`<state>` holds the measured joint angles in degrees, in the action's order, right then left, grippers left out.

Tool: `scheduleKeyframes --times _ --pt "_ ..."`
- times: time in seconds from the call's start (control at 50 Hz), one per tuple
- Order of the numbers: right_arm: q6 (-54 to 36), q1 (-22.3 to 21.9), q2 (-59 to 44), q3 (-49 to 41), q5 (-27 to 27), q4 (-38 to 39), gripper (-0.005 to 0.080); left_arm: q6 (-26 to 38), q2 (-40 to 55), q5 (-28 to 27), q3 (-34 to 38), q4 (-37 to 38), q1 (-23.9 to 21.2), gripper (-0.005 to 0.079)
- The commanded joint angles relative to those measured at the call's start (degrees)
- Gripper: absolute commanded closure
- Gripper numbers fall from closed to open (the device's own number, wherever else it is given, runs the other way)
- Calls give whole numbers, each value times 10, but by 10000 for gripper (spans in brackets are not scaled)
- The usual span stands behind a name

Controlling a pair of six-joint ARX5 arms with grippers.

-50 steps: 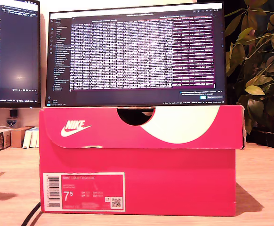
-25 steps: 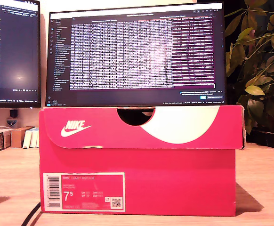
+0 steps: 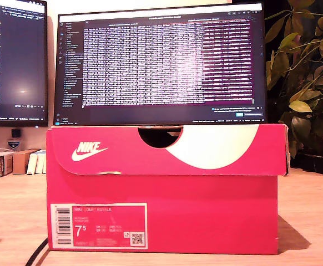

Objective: Close the red shoebox by pushing the lid with your left arm and holding the box in place with your right arm

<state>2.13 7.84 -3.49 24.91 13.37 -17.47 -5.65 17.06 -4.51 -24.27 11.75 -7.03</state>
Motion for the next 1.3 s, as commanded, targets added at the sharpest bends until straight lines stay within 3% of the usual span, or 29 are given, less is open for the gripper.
scheduleKeyframes --times 0.0,0.14,0.82,1.28 --pt "-5 -3 -3 -34 -13 25 764 7 5 -1 8 -8 -2 761" --pt "-25 -3 -3 -56 -29 44 764 5 4 -1 34 -29 -2 761" --pt "-26 -4 34 -122 -8 78 764 -18 4 5 173 -153 -16 761" --pt "-30 -4 34 -191 -15 123 765 -14 4 6 229 -176 -16 761"
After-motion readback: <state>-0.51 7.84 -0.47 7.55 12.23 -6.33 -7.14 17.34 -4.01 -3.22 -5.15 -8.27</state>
